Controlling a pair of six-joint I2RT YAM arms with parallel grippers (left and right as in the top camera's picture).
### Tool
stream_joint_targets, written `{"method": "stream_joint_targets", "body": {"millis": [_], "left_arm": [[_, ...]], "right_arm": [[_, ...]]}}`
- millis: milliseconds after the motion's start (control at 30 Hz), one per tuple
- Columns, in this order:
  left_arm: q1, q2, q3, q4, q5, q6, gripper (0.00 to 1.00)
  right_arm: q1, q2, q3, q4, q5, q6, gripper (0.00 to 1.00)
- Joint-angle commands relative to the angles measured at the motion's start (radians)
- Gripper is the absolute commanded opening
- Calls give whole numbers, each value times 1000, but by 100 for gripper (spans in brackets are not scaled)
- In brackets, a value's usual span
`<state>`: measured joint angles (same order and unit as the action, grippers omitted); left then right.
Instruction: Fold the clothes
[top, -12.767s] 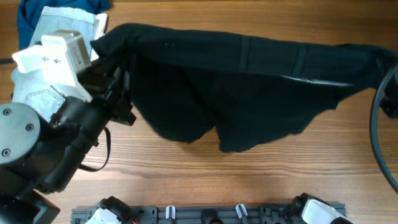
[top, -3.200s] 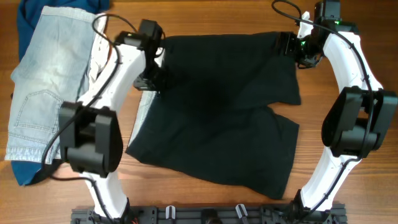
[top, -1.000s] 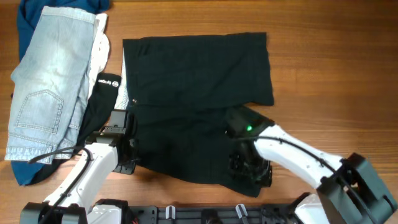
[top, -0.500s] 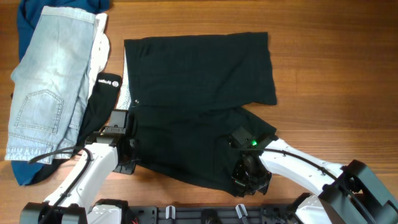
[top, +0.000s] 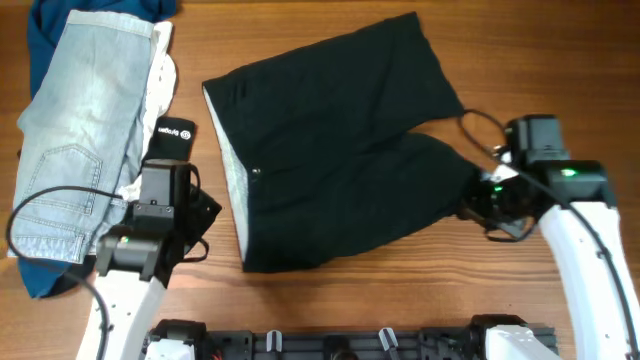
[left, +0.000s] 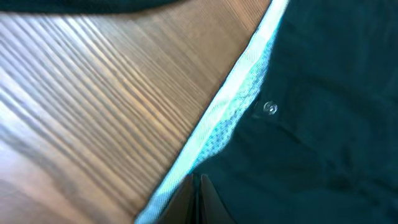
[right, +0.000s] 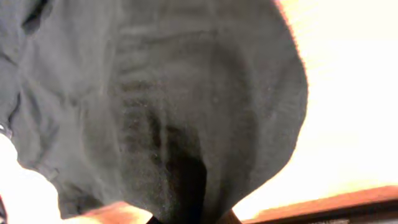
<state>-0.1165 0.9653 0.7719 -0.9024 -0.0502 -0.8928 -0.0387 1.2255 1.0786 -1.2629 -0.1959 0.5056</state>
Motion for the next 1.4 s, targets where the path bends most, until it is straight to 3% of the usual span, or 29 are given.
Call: {"method": "stream_joint_targets", "body": {"millis": [0,200,300,333,400,433,667,767,1000,1267,1367], "left_arm": [[1,-69,85,-51,3,79,4],[0,84,72,-157,148,63,4],[-33,232,56,-165,203,-66,8],[-55,265,56,-164,202,-66,13],[-147,377,56,-149,203,-48,52],[-216,438,56,-135,203,11,61],[-492,572,56,-59,118,56,74],[-555,572,47,-55,117,55,71],[-621,572,-56,27,113,-14,51],[-621,572,-100,159,112,-76,4],[-598,555,-74,104,112,-85,4]], "right_arm": [[-41,-24,56,-34,32,-101,4],[-41,-18,56,5,27,-105,4],[-41,-18,56,11,27,-106,4],[-41,-17,56,18,27,-106,4],[-41,-17,56,25,27,-110,5],[-41,-17,56,29,28,-111,6],[-41,37,56,39,27,-113,7],[-41,41,56,39,27,-113,7],[-41,41,56,42,27,-114,7],[-41,41,56,49,27,-113,7],[-41,40,56,54,26,-114,4]]}}
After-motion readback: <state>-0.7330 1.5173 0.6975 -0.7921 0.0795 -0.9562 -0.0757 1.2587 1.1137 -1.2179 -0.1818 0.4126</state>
